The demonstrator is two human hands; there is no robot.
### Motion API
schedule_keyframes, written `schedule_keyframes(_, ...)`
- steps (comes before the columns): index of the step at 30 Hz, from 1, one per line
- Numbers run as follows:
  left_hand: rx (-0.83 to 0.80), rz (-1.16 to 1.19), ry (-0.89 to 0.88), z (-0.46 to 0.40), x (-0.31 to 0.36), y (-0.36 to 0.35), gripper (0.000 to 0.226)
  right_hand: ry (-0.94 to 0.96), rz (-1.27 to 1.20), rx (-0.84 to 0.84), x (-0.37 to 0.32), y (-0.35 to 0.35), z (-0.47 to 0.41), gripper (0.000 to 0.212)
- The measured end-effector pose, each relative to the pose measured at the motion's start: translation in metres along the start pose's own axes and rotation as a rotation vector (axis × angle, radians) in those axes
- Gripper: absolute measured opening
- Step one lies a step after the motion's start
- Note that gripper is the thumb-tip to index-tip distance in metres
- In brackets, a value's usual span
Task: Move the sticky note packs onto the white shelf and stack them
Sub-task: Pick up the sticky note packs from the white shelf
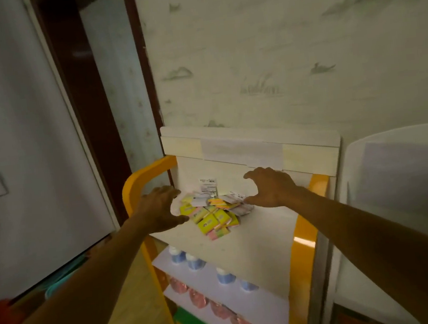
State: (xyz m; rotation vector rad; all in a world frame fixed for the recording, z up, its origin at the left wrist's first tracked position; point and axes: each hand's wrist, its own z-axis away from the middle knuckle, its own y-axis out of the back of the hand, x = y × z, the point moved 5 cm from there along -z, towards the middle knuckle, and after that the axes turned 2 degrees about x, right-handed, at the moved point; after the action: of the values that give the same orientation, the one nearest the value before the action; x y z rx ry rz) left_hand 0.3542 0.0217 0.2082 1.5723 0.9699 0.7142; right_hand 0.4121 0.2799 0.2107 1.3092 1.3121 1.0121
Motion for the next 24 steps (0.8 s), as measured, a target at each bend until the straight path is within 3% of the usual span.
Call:
schedule_keyframes(14,-0.060,0.042,0.038,-0.108,-0.090,-0.055,0.069,0.036,-0.123,-0.010,-0.043,-0.061,-0.166,0.074)
schedule_keyframes(24,-0.143,0.054,-0.014,-0.210,-0.114,-0.103,0.079,-0.031,-0.119,-0.012,-0.029,-0.087,-0.236,0.072)
